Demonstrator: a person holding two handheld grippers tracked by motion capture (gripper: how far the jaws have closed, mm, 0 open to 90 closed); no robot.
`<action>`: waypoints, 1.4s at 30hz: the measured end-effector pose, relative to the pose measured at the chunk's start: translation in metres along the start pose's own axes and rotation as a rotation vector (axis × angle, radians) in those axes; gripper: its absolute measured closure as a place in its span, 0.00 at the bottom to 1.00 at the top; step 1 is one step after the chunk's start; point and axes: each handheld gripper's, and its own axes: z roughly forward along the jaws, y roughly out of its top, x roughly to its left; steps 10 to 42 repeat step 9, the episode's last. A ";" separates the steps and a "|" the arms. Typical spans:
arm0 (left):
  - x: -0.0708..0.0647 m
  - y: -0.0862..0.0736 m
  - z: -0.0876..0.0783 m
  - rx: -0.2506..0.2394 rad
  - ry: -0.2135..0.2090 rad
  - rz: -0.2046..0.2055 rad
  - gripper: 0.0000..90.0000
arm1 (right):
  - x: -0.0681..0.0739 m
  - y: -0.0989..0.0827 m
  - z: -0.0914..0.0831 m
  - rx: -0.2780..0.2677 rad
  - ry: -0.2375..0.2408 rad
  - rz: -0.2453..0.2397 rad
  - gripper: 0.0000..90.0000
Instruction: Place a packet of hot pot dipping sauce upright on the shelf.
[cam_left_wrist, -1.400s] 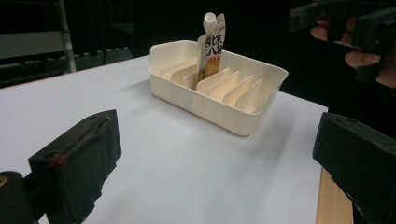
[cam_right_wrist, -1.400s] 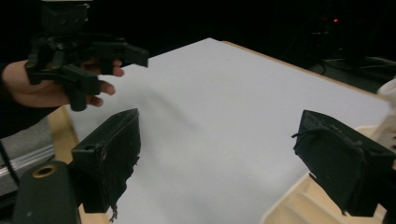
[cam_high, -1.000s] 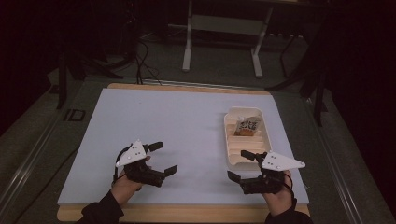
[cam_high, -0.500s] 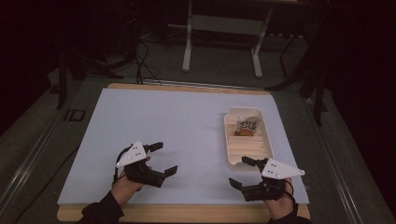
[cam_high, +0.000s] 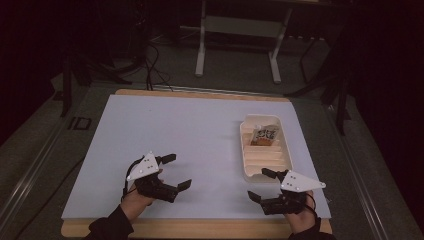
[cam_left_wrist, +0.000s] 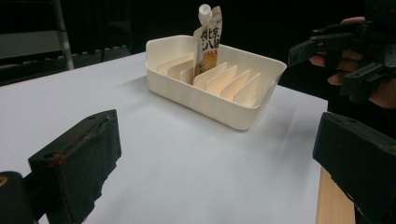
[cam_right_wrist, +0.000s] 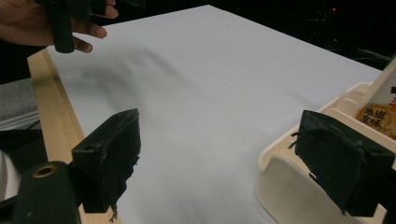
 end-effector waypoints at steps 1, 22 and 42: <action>0.000 0.000 0.000 0.000 0.001 0.001 0.02 | 0.000 0.000 0.000 0.000 0.000 0.000 0.16; 0.000 -0.001 0.000 0.005 0.002 0.007 0.01 | -0.002 -0.001 -0.001 -0.015 -0.002 -0.004 0.16; 0.000 -0.001 0.000 0.005 0.002 0.007 0.01 | -0.002 -0.001 -0.001 -0.015 -0.002 -0.004 0.16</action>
